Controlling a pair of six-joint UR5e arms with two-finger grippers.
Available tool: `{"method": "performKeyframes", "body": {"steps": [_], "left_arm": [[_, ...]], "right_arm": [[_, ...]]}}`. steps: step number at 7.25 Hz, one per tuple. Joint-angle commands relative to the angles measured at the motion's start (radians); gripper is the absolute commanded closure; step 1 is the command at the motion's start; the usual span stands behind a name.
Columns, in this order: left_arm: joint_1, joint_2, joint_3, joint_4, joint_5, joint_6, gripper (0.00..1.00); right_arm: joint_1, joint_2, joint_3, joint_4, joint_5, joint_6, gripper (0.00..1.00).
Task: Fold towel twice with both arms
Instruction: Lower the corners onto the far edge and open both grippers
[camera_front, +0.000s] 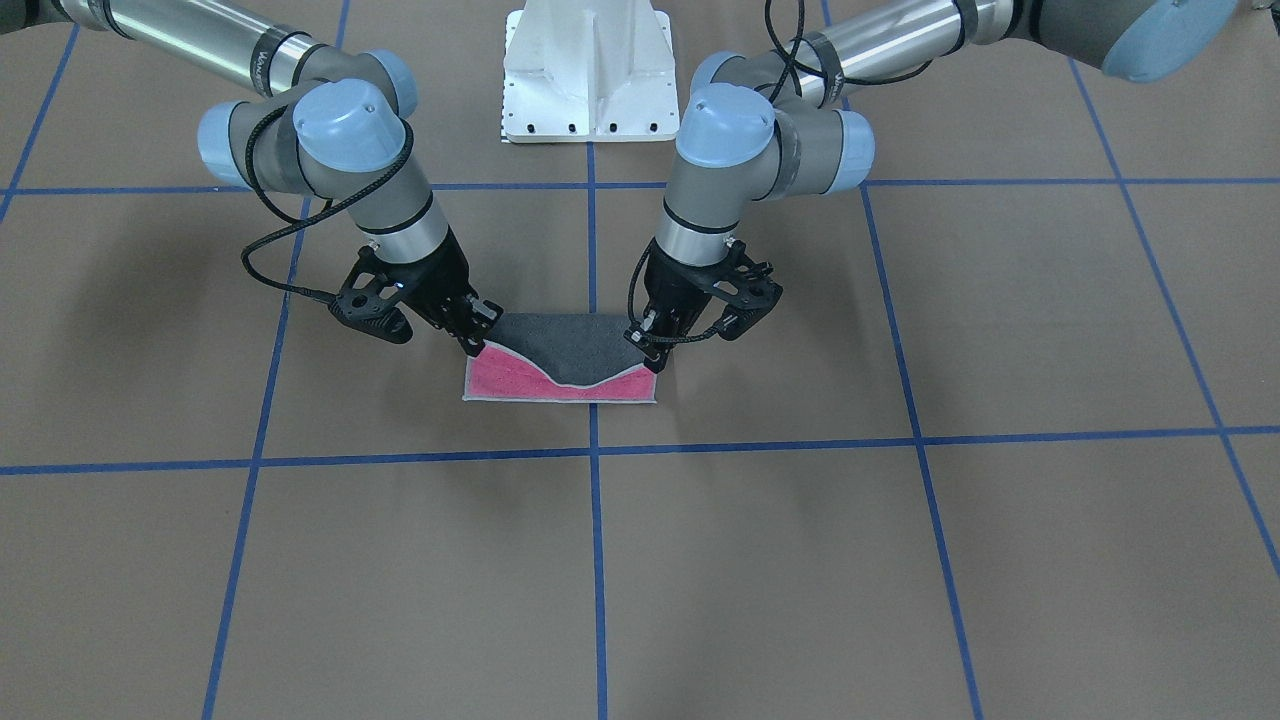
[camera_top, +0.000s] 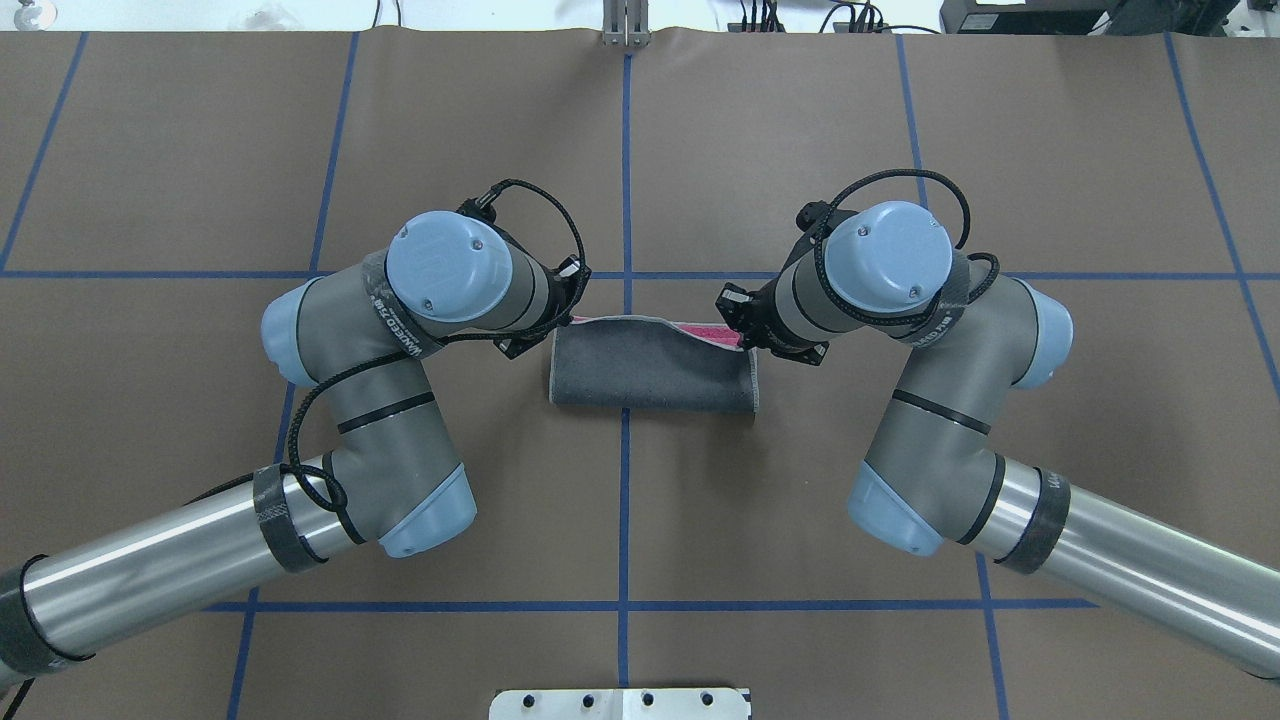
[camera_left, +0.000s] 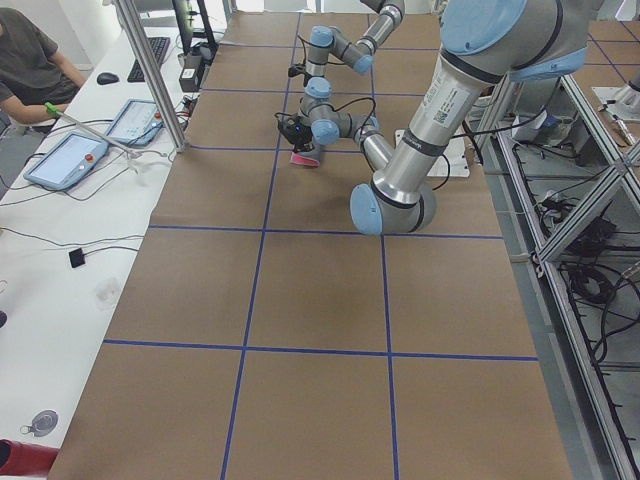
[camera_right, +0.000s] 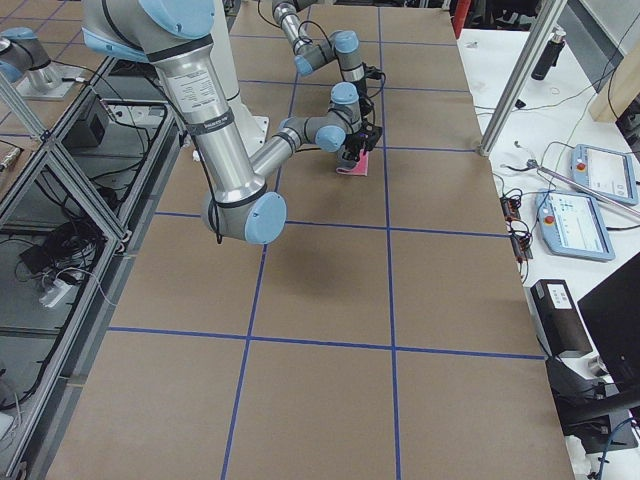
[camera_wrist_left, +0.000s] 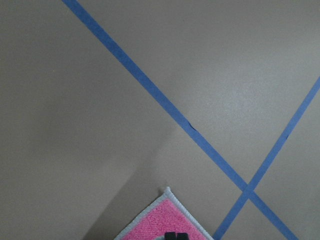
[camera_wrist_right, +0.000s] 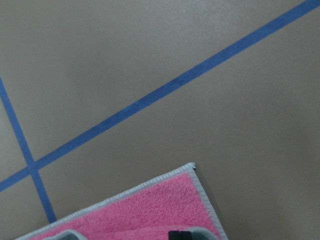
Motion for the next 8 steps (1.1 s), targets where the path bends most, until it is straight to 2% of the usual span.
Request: {"method": "performKeyframes", "body": {"steps": [1, 3, 4, 5, 6, 8], "left_arm": [[0.000, -0.004, 0.028, -0.030, 0.000, 0.001, 1.00], [-0.002, -0.002, 0.028, -0.030, 0.000, 0.002, 1.00], [-0.002, -0.002, 0.028, -0.030, 0.000, 0.002, 0.85], [-0.002, -0.004, 0.028, -0.032, -0.002, 0.004, 0.52], [-0.003, -0.004, 0.027, -0.035, -0.003, 0.006, 0.01], [-0.012, -0.004, 0.010, -0.051, -0.011, 0.004, 0.00]], "right_arm": [[0.000, 0.000, -0.007, 0.000, 0.000, -0.002, 1.00], [0.002, 0.002, -0.008, 0.001, 0.000, -0.003, 1.00], [0.008, 0.002, -0.019, 0.001, 0.000, -0.014, 0.67], [0.011, 0.030, -0.051, 0.001, -0.002, -0.034, 0.02], [0.019, 0.050, -0.071, 0.001, 0.000, -0.036, 0.00], [0.032, 0.054, -0.063, 0.001, 0.007, -0.036, 0.00]]}}
